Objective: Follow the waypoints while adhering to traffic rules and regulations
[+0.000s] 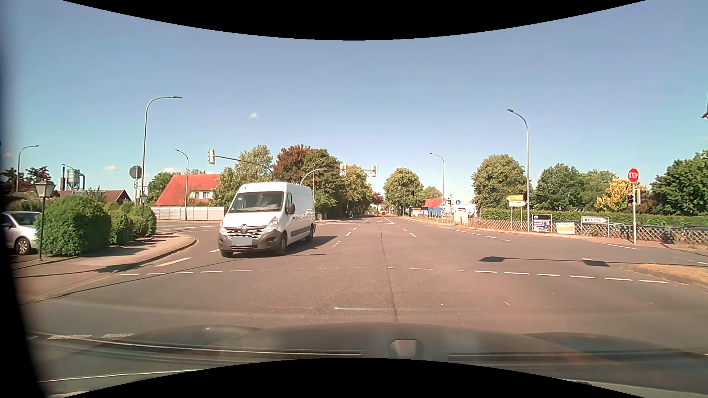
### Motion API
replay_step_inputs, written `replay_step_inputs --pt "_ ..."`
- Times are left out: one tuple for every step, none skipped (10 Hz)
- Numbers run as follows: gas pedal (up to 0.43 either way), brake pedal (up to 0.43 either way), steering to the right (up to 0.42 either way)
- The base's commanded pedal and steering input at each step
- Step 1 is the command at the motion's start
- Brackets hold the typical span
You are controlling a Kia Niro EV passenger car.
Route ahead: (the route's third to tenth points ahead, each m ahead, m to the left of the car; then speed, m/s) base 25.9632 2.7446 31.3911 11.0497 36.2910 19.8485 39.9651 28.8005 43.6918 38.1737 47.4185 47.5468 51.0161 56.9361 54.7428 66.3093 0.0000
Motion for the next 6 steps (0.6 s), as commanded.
replay_step_inputs --pt "0.000 0.335 0.008" --pt "0.000 0.335 0.008" --pt "0.000 0.335 0.008" --pt "0.000 0.335 0.008" --pt "0.000 0.335 0.008" --pt "0.000 0.335 0.008"
